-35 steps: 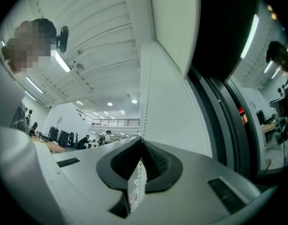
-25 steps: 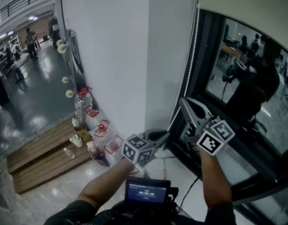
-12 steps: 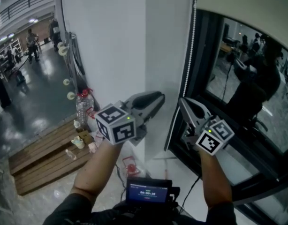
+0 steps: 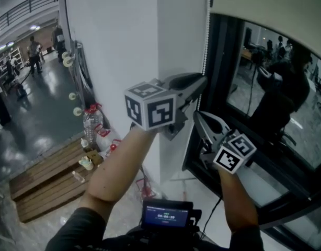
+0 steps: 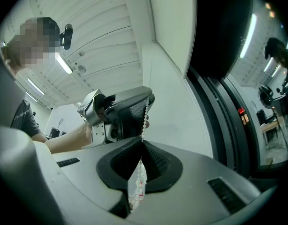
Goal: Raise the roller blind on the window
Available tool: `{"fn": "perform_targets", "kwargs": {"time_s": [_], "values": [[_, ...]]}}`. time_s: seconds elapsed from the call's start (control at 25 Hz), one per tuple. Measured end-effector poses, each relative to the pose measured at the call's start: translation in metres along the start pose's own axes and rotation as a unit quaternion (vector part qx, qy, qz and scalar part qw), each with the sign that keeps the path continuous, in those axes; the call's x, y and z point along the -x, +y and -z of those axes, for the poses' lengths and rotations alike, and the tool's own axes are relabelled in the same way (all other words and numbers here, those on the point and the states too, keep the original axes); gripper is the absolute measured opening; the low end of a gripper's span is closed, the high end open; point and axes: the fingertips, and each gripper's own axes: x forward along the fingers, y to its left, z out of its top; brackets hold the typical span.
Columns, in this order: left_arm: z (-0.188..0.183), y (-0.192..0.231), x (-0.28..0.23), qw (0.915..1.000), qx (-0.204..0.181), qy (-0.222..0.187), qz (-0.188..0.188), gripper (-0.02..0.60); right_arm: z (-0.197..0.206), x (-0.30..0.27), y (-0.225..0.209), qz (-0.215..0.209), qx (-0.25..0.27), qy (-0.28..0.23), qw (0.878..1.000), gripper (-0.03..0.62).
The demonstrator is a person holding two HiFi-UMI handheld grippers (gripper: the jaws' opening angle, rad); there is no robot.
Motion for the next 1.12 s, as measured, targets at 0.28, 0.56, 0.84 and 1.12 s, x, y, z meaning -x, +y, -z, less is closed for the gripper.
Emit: {"fn": "perform_targets", "kwargs": {"time_s": [0.28,0.56,0.84,1.12], "values": [[0.001,-0.004,0.000,0.9996,-0.024,-0.005,0.012,0.003,0.000,-0.004,0.001,-0.001,-0.003,-0.003,1.000,0.015],[0.012,0.000,0.008,0.9996,-0.022,-0.017,-0.002,0.002,0.016,-0.006,0.000,-0.002,-0.014,0.009,1.000,0.015],[0.041,0.004,0.017,0.9999,-0.008,-0.012,-0.009,0.002,0.044,0.002,-0.004,0.005,-0.027,0.028,0.999,0.015],[0.092,0.006,0.027,0.9997,0.007,0.003,-0.023,0.002,0.094,0.015,-0.007,0.017,-0.045,0.066,0.997,0.015]]}}
